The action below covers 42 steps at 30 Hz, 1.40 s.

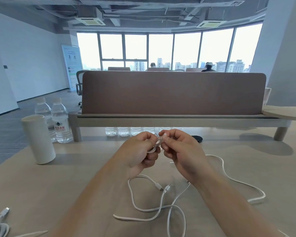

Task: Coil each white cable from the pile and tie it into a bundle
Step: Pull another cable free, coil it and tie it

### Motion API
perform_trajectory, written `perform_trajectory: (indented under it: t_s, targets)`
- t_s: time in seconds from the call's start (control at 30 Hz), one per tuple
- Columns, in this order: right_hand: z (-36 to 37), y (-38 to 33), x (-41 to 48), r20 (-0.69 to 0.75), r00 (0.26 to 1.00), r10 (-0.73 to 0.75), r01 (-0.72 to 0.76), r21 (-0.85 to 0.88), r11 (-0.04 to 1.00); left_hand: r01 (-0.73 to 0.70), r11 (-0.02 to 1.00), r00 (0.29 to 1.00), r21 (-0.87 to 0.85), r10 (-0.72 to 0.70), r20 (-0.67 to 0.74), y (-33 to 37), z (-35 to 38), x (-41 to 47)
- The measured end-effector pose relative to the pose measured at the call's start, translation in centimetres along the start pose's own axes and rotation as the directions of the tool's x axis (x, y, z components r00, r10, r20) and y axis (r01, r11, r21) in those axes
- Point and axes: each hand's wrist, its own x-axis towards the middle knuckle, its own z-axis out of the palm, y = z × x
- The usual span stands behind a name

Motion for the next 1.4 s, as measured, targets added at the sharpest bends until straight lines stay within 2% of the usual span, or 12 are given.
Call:
perform_trajectory:
  t_s: [0.13, 0.4, 0.53, 0.83, 1.03, 1.4]
  targets:
    - [0.3, -0.2, -0.1, 0.015, 1.0, 0.018, -0.018, 0.037, 0.999, 0.028, 0.994, 0.998, -0.102, -0.023, 0.051, 0.5, -0.3, -0.3]
    - [-0.1, 0.0, 0.0, 0.127, 0.988, 0.084, -0.104, 0.155, 0.982, 0.081, 0.984, 0.987, -0.157, -0.057, 0.148, 0.7, -0.9, -0.4]
    - [-0.5, 0.1, 0.0, 0.171, 0.978, 0.116, -0.145, 0.164, 0.976, 0.096, 0.983, 0.982, -0.156, -0.067, 0.177, 1.0, -1.1, -0.7]
    - [-1.2, 0.2, -0.1, 0.286, 0.954, 0.09, -0.112, 0.061, 0.992, 0.105, 0.987, 0.974, -0.123, -0.077, 0.214, 1.4, -1.9, -1.2]
    - [-1.8, 0.3, -0.3, 0.384, 0.92, 0.083, -0.12, 0.072, 0.99, 0.092, 0.993, 0.97, -0.075, -0.073, 0.233, 1.6, -2.3, -1.4]
    - [-1.5, 0.1, -0.5, 0.393, 0.913, 0.108, -0.143, 0.059, 0.988, 0.069, 0.998, 0.967, 0.0, -0.067, 0.244, 2.0, -2.7, -1.9]
